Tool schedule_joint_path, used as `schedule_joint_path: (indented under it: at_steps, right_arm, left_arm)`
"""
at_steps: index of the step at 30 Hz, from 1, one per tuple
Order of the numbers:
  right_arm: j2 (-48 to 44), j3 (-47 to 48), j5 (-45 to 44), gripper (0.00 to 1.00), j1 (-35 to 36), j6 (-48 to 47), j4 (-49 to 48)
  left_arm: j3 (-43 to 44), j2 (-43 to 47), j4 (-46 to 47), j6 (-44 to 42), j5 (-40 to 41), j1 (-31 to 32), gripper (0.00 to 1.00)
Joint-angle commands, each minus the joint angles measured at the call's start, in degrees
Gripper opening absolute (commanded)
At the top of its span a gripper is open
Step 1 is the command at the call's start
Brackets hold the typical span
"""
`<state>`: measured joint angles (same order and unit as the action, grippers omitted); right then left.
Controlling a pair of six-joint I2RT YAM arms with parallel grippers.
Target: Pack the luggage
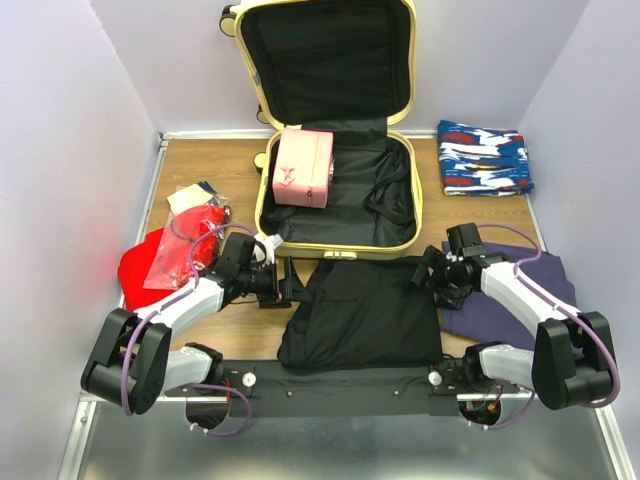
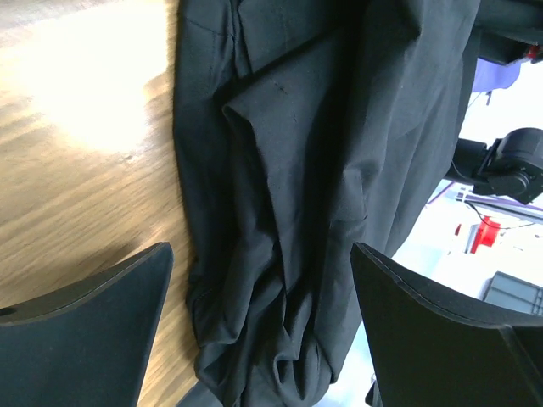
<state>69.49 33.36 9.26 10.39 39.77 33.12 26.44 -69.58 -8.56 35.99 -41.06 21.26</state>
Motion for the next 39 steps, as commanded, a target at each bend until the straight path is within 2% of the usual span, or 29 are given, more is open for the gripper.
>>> schedule_joint_path:
  at_steps: [1,10,16,19,20,22,23,25,26,29,39]
  right_arm:
    - [3.1,-2.7,-2.5,1.00,-0.2,0.4,-4.4]
    - [3.0,-4.6,0.1,0.90,-0.2,1.0,-6.8]
    - [2.7,-6.1,0.8,0.77,-0.2,2.2,-8.1]
    - [2.1,-6.6,1.9,0.62,-0.2,2.3,-8.4]
    - [2.0,-6.7,2.7,0.51,-0.1,2.3,-8.6]
    - [1.5,-7.0,5.2,0.37,-0.1,2.4,-8.6]
    - [0.5,-7.2,6.6,0.23,-0.3,2.1,-8.6]
    - [-1.3,-7.6,10.1,0.14,-0.1,2.2,-7.9]
    - [-2.8,-7.5,10.7,0.02,-0.2,1.8,-7.1]
    - [-5.0,-6.1,10.6,0.01,-0.1,-0.2,-4.0]
    - [-14.6,3.0,19.3,0.01,-0.2,-7.8,9.4]
  left_arm:
    - [-2.7,2.3,6.4,3.3,-2.2,2.2,0.96]
    - [-3.8,0.2,10.7,6.6,-1.9,5.3,0.96]
    - [-4.6,-3.4,14.9,9.3,0.7,8.0,0.95]
    - [-3.9,-4.6,15.4,9.3,1.9,9.0,0.83]
    - [-3.2,-4.8,15.4,9.1,1.8,9.2,0.70]
    - [-2.1,-5.0,14.5,7.8,2.0,9.9,0.60]
    - [-1.1,-5.0,13.8,7.3,2.2,10.5,0.48]
    - [-0.9,-5.1,12.5,7.2,1.9,10.7,0.33]
    - [-1.1,-5.0,12.6,7.3,1.3,10.8,0.21]
    - [-0.3,-4.4,12.5,5.7,0.3,11.2,0.00]
    - [8.4,4.4,-2.2,-3.5,1.9,16.2,0.00]
